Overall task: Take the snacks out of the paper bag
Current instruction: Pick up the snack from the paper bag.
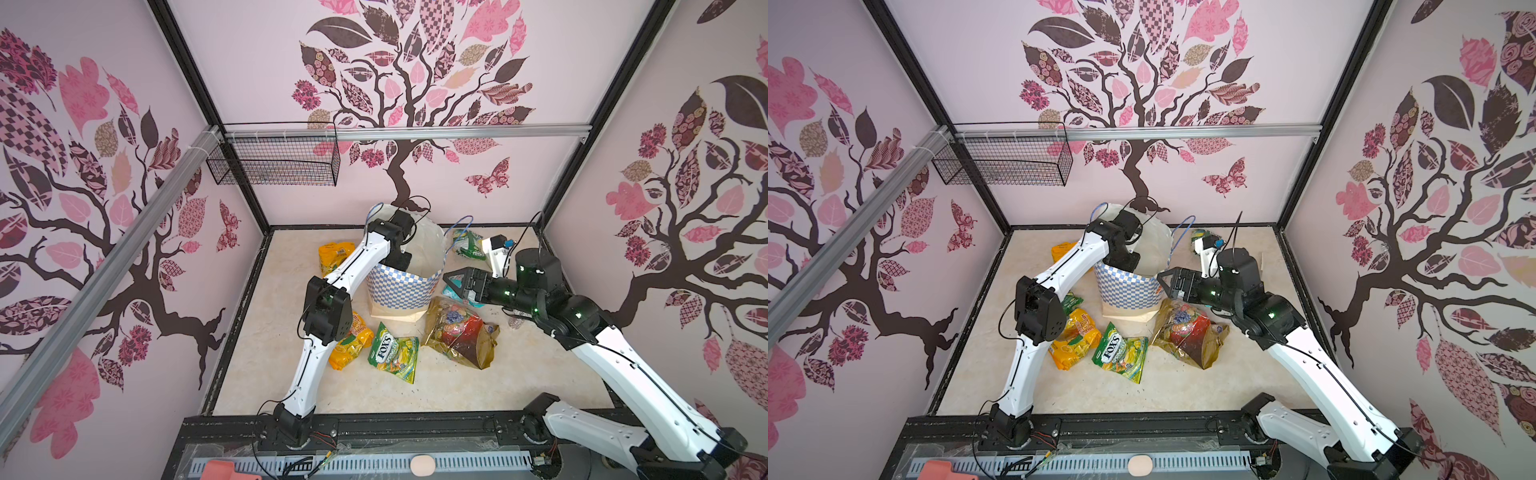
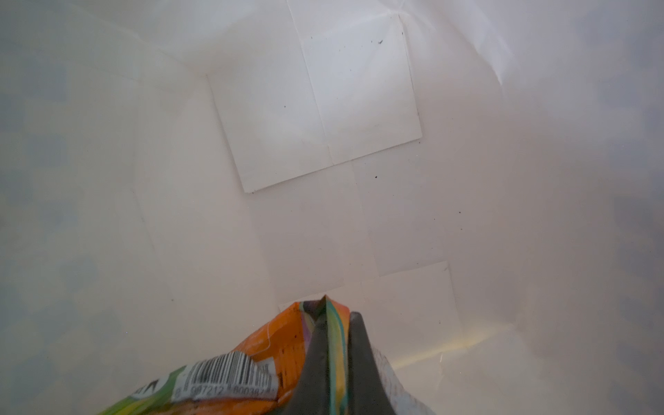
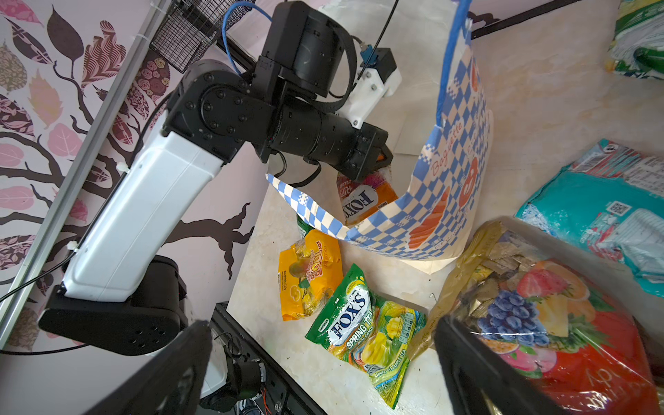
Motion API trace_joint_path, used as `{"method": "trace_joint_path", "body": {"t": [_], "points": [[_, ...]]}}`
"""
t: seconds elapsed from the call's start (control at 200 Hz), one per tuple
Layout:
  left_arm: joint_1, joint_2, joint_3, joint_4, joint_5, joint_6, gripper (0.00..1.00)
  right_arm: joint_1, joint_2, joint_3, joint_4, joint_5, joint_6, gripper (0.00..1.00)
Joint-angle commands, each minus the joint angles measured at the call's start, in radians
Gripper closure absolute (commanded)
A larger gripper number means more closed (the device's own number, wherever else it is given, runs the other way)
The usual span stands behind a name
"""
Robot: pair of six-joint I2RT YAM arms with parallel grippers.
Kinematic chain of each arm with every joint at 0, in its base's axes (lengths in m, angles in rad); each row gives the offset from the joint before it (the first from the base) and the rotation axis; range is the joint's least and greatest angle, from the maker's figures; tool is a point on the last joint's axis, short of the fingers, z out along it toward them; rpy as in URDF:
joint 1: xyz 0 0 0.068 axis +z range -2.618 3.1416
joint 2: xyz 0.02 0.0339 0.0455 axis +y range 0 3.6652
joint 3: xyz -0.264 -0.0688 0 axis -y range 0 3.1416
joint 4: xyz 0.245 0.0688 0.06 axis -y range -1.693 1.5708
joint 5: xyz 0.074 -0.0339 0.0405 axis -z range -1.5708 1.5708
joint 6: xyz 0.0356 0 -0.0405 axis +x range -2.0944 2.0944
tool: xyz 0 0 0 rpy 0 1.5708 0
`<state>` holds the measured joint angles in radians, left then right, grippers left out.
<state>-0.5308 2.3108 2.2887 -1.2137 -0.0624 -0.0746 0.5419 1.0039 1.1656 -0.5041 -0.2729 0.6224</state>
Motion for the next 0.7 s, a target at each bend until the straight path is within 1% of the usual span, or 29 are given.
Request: {"method": "trace_joint_path", "body": {"t": [0.0, 0.43, 0.695], "points": [[-0.006, -0.052, -0.016, 0.022, -0.015, 0.018, 1.00, 0.004, -0.013, -0.005, 0.007, 0.001, 0.002, 0.00], [-0.036, -0.157, 0.064, 0.024, -0.060, 0.050, 1.00, 0.004, -0.013, -0.003, 0.011, 0.002, 0.004, 0.00], [-0.060, -0.223, 0.078, 0.066, -0.137, 0.073, 1.00, 0.003, -0.014, -0.003, 0.010, 0.001, 0.003, 0.00]]}}
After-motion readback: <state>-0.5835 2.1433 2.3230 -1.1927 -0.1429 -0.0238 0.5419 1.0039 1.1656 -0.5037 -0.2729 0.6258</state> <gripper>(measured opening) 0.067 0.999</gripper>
